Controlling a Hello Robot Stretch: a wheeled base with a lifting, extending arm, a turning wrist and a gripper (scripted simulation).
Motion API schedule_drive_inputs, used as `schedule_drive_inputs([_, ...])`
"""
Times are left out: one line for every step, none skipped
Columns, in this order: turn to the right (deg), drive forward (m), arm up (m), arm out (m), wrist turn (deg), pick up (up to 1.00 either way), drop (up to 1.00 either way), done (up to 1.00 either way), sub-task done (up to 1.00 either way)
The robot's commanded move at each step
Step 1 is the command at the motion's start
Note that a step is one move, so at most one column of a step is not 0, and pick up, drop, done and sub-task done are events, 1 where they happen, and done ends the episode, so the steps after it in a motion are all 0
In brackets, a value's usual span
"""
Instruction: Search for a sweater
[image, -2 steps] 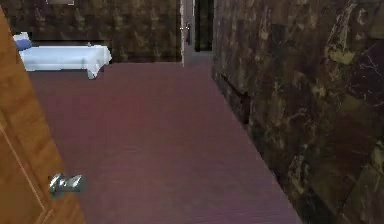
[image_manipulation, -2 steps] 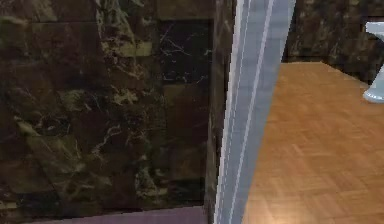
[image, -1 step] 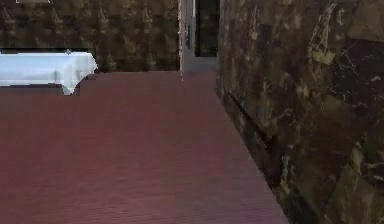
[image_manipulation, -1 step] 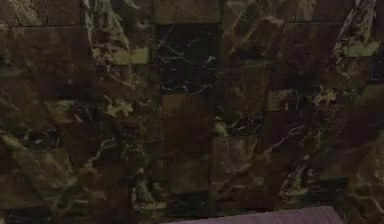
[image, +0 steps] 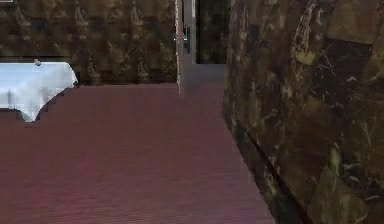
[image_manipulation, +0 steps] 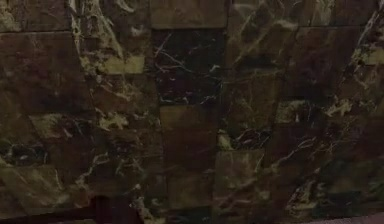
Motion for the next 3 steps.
schedule_drive_inputs([0.0,1.00,0.00,0.00,0.0,0.00,0.00,0.00,0.00])
schedule_drive_inputs([0.0,1.00,0.00,0.00,0.0,0.00,0.00,0.00,0.00])
schedule_drive_inputs([3.0,0.00,0.00,0.00,0.0,0.00,0.00,0.00,0.00])
